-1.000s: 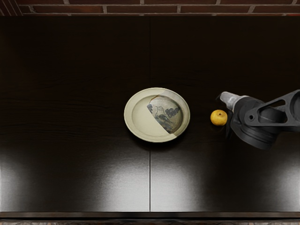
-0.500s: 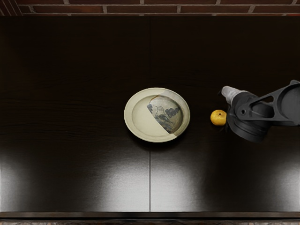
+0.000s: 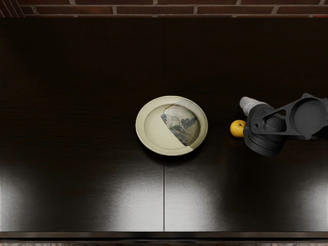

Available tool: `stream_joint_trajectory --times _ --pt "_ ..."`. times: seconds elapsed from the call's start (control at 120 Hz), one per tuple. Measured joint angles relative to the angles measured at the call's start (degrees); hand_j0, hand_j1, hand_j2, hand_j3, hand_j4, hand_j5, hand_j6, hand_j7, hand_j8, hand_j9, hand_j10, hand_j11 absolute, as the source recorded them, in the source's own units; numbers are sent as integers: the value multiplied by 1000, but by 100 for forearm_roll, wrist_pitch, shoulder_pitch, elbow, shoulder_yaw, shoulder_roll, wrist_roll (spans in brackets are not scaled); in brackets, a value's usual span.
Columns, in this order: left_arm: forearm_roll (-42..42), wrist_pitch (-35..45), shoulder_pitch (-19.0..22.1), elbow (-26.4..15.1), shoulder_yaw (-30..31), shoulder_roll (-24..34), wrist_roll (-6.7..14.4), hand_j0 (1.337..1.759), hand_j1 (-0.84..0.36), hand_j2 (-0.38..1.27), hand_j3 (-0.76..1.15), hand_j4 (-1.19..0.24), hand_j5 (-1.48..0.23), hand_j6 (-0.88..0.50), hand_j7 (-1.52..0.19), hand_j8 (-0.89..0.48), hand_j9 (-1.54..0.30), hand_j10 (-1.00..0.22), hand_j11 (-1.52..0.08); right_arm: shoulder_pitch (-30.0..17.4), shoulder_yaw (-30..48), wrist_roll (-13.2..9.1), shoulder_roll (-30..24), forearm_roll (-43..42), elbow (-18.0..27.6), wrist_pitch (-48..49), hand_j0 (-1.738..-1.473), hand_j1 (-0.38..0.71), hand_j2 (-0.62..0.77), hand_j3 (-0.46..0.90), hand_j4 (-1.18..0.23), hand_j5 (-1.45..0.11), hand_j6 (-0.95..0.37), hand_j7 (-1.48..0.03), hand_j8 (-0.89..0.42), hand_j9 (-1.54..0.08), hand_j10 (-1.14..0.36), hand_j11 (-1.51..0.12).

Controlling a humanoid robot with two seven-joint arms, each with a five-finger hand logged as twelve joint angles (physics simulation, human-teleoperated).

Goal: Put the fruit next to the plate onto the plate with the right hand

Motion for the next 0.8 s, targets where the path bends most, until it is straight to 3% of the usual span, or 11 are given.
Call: stream_joint_trajectory --times 0.8 --pt "1 0 9 -8 -8 0 0 1658 349 0 0 0 0 0 0 0 0 0 0 24 -74 0 253 101 -32 0 -1658 30 -63 0 -317 -412 -318 -412 -317 -412 -317 -412"
